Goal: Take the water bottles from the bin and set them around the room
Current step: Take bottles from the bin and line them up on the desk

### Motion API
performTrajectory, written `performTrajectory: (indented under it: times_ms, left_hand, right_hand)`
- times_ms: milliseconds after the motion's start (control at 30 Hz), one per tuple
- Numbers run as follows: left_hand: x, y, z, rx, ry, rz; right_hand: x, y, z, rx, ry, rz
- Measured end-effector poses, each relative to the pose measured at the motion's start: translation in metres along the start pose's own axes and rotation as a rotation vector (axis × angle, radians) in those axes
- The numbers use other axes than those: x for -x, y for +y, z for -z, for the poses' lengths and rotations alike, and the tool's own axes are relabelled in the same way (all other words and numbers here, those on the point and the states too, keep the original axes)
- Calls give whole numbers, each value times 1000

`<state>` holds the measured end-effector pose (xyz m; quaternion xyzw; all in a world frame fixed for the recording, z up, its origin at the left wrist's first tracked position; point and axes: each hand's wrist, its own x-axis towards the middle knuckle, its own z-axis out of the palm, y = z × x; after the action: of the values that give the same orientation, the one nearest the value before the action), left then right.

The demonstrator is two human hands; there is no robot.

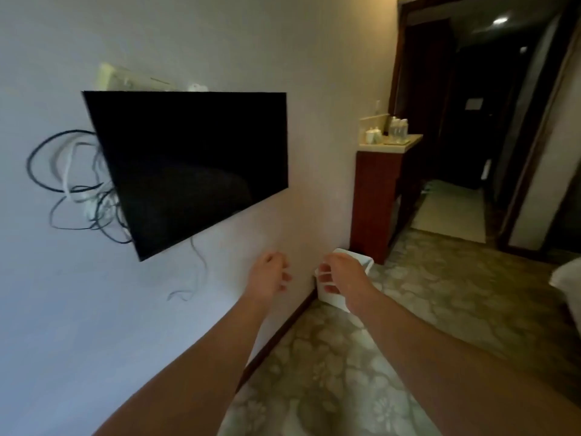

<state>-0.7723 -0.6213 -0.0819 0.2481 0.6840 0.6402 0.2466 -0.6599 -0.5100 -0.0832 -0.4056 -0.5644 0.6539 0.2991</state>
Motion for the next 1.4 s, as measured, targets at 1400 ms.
performTrajectory:
  times_ms: [1400]
  left_hand:
    - [-764, -38, -575, -39, -221, 74]
  right_hand:
    - [-862, -100, 327, 109, 158, -181]
